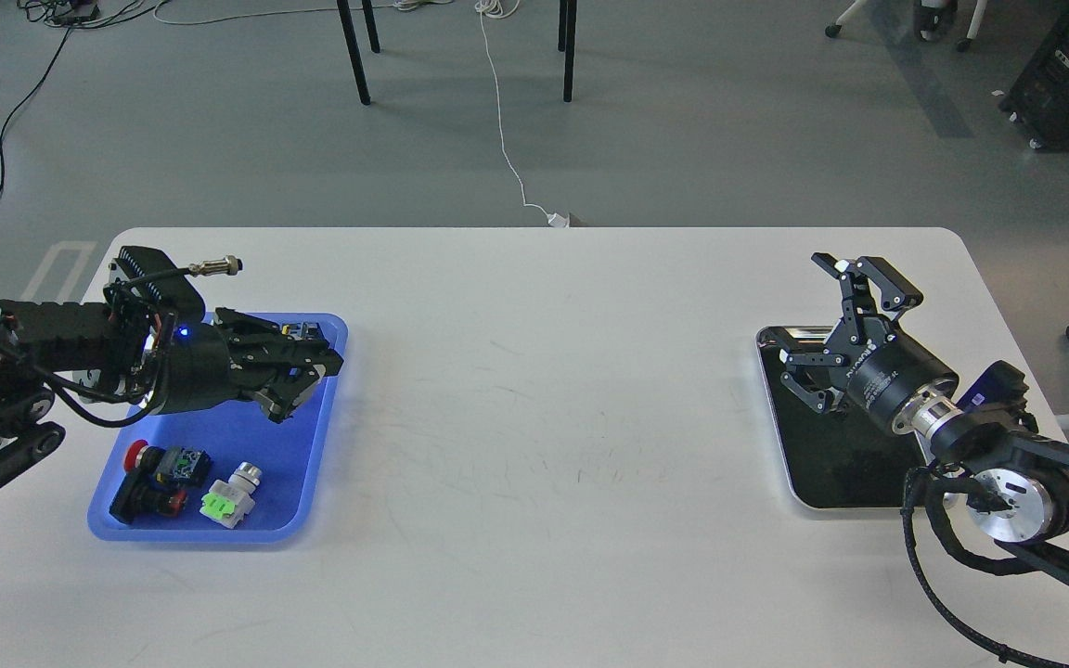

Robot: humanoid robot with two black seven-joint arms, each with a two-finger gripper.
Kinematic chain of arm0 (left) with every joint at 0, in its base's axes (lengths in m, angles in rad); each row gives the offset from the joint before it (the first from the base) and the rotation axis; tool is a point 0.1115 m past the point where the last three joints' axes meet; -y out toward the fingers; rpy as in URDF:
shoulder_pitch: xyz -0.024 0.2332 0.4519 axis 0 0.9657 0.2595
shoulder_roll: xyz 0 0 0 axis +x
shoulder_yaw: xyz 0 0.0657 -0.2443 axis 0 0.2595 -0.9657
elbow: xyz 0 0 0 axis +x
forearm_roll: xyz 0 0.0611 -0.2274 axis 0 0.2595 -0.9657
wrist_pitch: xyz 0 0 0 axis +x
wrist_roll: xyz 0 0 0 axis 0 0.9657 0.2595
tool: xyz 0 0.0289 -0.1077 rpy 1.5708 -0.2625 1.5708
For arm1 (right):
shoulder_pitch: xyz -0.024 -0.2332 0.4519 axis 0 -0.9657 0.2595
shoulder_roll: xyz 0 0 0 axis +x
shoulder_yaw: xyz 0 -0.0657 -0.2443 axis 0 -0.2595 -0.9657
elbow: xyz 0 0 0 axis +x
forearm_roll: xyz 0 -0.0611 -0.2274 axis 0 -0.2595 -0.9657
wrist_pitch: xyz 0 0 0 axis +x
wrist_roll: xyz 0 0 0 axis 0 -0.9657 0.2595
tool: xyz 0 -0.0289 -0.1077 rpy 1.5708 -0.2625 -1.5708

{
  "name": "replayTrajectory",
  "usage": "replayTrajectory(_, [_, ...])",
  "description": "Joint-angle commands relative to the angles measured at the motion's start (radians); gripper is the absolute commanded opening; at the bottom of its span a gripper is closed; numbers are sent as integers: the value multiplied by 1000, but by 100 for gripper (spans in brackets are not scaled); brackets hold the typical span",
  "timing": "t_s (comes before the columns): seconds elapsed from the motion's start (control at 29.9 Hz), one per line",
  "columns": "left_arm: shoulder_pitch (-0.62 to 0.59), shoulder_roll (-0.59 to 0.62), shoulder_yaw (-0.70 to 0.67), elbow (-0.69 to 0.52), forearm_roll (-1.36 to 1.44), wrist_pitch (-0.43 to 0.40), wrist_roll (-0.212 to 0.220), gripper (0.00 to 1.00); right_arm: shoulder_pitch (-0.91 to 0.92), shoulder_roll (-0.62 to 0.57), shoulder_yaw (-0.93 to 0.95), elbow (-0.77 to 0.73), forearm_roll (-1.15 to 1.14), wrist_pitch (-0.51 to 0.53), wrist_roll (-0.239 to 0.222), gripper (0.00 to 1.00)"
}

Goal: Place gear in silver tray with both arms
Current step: 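Carry the gear toward the table center and release it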

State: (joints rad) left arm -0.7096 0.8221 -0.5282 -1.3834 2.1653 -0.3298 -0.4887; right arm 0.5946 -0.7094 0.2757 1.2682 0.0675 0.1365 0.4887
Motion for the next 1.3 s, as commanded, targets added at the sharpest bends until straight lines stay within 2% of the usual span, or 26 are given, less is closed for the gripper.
replayTrajectory(0.0, [-128, -145, 40, 45, 16, -60, 0, 16, 4, 1, 0, -29, 2, -2, 0, 97])
replayTrajectory(0.1, [-238, -245, 141, 99, 16, -84, 0, 16, 5, -1, 3, -61, 3, 0, 0, 97])
replayTrajectory(0.23, [-315, -398, 238, 144, 16, -87, 0, 17, -3, -16, 26, -67, 21, 5, 0, 97])
replayTrajectory(0.37, [-329, -506, 269, 220, 16, -87, 0, 17, -13, -50, 31, -67, 47, 37, 0, 97])
replayTrajectory(0.57, [-330, -687, 274, 398, 16, -87, 0, 17, -21, -55, 40, -118, 129, 147, 0, 97])
replayTrajectory(0.77, [-347, -814, 344, 494, 16, -83, 0, 17, -21, -55, 37, -125, 127, 146, 0, 97])
replayTrajectory(1.04, [-335, -822, 392, 612, 16, -77, 0, 18, -35, -73, 36, -124, 123, 150, 0, 97])
replayTrajectory(1.27, [-330, -822, 398, 658, 16, -75, 0, 18, -42, -75, 36, -124, 121, 149, 0, 97])
